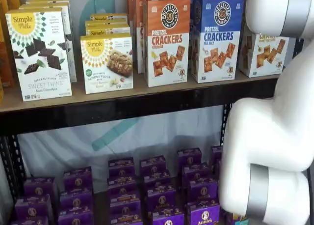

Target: Retrieve the yellow and white box located on the top shelf, the sixth one from the left

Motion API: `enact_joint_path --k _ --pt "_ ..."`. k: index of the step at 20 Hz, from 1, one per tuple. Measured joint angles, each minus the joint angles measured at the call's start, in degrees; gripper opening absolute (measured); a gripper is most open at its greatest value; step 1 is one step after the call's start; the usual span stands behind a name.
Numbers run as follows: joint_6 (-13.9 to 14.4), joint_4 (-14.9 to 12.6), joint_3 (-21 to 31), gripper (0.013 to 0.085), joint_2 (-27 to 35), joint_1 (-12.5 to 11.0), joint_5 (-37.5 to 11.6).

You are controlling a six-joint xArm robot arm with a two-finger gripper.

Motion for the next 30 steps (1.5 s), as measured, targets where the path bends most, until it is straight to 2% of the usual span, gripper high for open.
enact_joint_path --k 3,6,15,18,30 --pt "0.0 0.1 0.0 0.073 -0.1 -0.1 -0.1" --pt "-0.1 0.1 0.1 0.065 -0.2 -0.1 -0.2" --pt "-0.2 0.1 -0.1 0.065 -0.1 -0.2 0.0" --pt "-0.2 0.2 -0.1 0.057 -0.2 -0.3 0.0" --pt "-0.6 0.2 -0.4 0.057 -0.7 -0.8 1.5"
